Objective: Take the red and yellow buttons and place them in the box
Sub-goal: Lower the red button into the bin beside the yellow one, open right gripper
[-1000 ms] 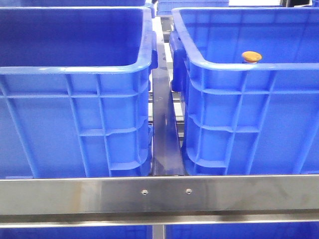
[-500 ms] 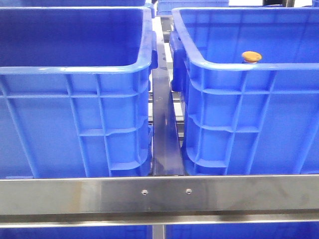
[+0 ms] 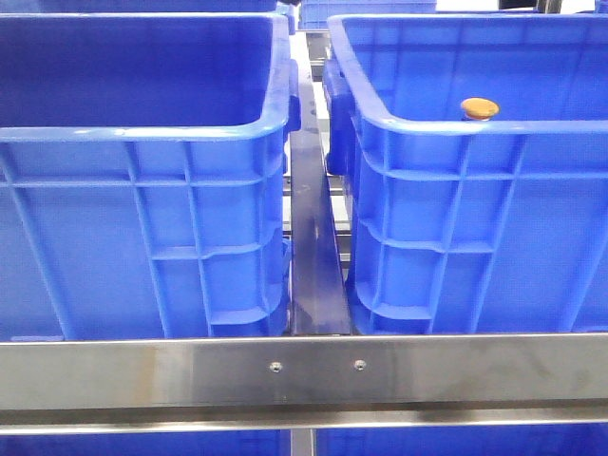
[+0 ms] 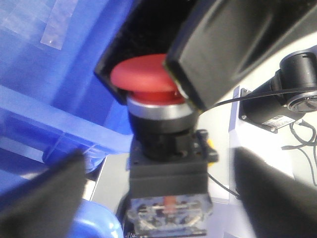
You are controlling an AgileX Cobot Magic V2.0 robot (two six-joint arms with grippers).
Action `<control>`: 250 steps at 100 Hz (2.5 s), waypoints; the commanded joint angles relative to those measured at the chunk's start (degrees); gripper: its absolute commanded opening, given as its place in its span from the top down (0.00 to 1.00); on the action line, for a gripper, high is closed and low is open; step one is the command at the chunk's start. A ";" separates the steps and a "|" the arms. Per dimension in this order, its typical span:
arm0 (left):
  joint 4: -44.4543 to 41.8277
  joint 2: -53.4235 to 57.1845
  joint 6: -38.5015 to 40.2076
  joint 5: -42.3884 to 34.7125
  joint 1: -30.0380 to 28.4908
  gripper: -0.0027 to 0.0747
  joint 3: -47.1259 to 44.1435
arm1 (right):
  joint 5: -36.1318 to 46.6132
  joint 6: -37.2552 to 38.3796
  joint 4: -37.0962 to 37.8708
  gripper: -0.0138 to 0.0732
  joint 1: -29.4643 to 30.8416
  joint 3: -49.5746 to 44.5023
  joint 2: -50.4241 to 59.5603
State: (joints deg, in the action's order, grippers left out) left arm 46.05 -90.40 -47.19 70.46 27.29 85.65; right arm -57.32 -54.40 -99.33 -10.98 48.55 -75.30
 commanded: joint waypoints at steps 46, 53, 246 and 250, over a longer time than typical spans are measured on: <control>4.86 3.13 0.08 2.12 -2.92 0.07 1.79 | -8.54 -0.84 1.92 0.62 22.88 2.46 1.44; 5.01 3.13 0.08 2.12 -3.03 0.07 1.79 | -6.21 -1.24 4.72 0.62 27.03 3.63 1.44; 3.86 3.13 0.08 2.12 -3.03 0.07 1.79 | 35.53 -24.89 6.23 0.12 23.40 27.27 -32.12; 3.86 3.13 0.08 2.12 -3.03 0.07 1.79 | 35.58 -24.89 6.23 0.12 23.40 27.27 -31.82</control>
State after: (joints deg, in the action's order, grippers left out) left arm 46.47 -89.84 -47.19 70.46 24.33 85.65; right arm -19.99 -78.42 -92.03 12.31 74.37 -111.11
